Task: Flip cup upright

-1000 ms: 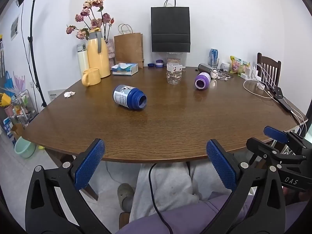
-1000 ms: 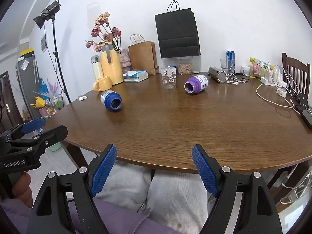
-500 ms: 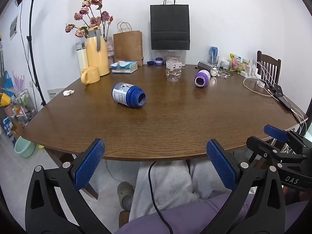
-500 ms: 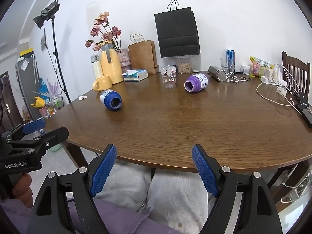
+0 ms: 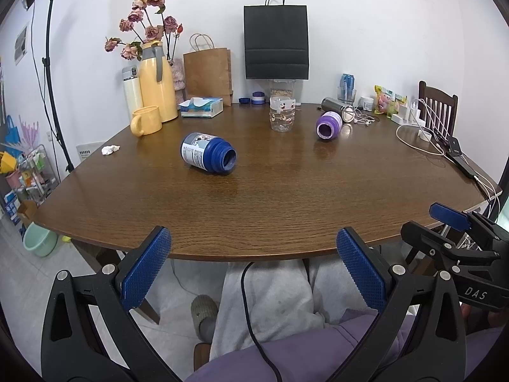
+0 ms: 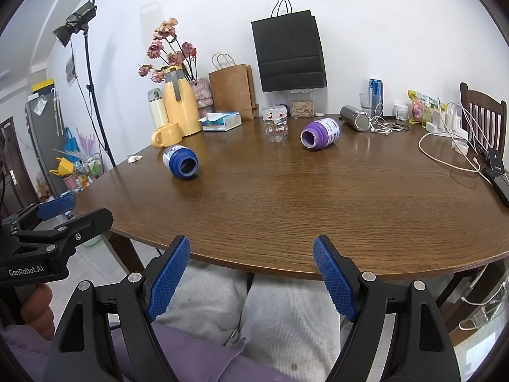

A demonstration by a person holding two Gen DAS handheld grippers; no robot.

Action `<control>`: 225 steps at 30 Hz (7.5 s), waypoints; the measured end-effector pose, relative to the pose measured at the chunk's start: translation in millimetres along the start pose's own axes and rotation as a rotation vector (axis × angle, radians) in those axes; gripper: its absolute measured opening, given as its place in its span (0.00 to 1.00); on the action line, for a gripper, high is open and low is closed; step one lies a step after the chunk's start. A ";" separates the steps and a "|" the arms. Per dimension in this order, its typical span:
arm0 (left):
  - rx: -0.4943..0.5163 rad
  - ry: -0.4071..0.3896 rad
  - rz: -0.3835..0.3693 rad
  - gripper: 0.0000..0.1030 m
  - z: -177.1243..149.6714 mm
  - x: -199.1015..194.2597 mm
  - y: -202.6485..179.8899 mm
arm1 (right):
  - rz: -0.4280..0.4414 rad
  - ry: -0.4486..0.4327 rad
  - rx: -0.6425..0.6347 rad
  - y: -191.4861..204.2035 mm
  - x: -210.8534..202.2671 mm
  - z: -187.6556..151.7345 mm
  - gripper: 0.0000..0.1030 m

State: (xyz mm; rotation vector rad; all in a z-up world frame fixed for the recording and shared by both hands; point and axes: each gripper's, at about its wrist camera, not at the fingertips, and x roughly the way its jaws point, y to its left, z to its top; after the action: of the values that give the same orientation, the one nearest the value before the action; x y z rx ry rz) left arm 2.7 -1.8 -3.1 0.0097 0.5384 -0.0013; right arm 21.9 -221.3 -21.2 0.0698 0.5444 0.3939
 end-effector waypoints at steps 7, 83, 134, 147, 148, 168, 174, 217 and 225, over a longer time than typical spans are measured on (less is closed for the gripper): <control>0.000 0.002 0.000 1.00 -3.9 0.5 -0.7 | 0.000 0.002 0.001 -0.3 0.1 -1.5 0.82; 0.001 0.354 -0.251 0.84 156.1 297.3 -60.8 | 0.289 0.303 -0.272 -74.4 218.1 122.4 0.66; 0.551 0.329 -0.349 0.58 173.5 283.5 -145.1 | 0.541 0.278 0.520 -199.9 219.6 171.2 0.77; 0.464 0.201 -0.404 0.58 212.4 281.5 -131.0 | 0.718 0.324 0.556 -180.2 288.0 232.4 0.66; 0.462 0.203 -0.407 0.58 215.4 284.7 -129.9 | 0.719 0.323 0.559 -181.0 292.3 234.4 0.66; 0.176 0.366 -0.334 0.67 215.8 326.7 -89.0 | 0.375 0.178 -0.164 -88.7 276.8 263.9 0.66; 0.072 0.419 -0.255 0.63 175.1 307.5 -67.0 | 0.445 0.250 -0.166 -67.5 277.7 226.2 0.66; 0.034 0.318 -0.370 0.73 50.4 200.0 -49.3 | 0.411 0.237 -0.017 -39.9 165.9 104.7 0.78; 0.005 0.212 -0.313 0.73 53.6 150.9 -30.3 | 0.345 0.174 -0.012 -40.5 128.5 92.9 0.78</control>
State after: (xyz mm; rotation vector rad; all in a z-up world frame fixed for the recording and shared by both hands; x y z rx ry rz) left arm 159.7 -32.4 -34.7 -0.0702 0.7474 -0.3103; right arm 184.5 -206.0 -11.6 0.1196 0.7041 0.7445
